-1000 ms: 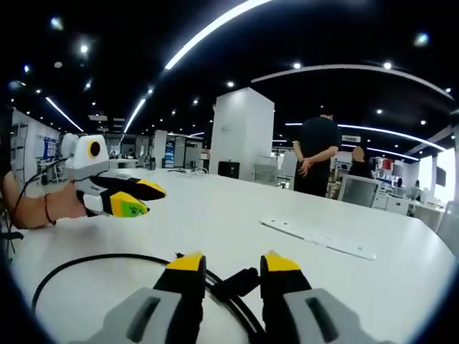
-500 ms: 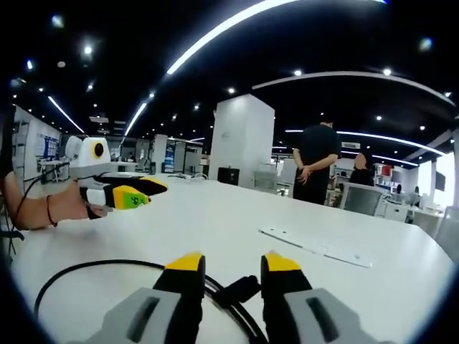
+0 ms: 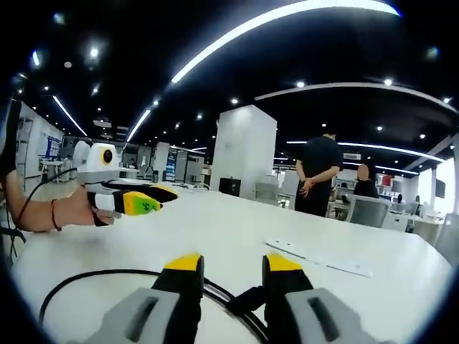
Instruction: Find the charging cable on the desk, coil it up and secure with Velcro.
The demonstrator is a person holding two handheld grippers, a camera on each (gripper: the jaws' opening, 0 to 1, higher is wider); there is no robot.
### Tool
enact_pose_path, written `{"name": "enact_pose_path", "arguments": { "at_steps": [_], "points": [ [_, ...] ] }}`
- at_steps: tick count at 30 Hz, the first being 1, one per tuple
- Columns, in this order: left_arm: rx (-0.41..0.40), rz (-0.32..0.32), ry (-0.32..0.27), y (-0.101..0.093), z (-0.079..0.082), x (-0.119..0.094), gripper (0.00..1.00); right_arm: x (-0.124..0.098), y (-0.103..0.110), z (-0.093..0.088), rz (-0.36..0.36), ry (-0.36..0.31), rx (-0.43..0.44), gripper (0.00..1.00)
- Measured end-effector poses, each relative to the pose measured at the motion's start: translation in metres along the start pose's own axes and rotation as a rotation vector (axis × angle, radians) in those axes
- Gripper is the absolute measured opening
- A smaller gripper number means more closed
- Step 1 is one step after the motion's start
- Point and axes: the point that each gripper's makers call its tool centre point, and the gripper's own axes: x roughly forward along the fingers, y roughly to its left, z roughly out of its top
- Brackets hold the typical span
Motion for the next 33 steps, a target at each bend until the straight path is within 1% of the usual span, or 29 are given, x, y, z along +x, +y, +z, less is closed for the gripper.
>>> {"name": "enact_pose_path", "arguments": {
  "at_steps": [6, 13, 19, 22, 33],
  "points": [
    [-0.001, -0.004, -0.006, -0.0011, 0.0005, -0.0002, 0.29, -0.0010, 0.0019, 0.0083, 0.016, -0.048, -0.012, 0.33],
    [-0.009, -0.005, -0.009, -0.0006, 0.0000, 0.0006, 0.29, -0.0006, -0.0047, 0.0011, 0.008, -0.034, -0.004, 0.33],
    [-0.006, -0.016, 0.000, -0.0041, -0.0029, 0.0028, 0.30, -0.0016, -0.0047, 0.0058, 0.011, -0.055, -0.003, 0.33],
    [0.008, -0.019, 0.005, -0.0052, -0.0046, 0.0033, 0.30, -0.0013, -0.0051, 0.0049, 0.010, -0.056, -0.001, 0.33],
    [0.004, -0.022, 0.010, -0.0060, -0.0074, 0.0042, 0.30, -0.0018, -0.0037, 0.0046, 0.015, -0.065, 0.016, 0.33]
  ]
}}
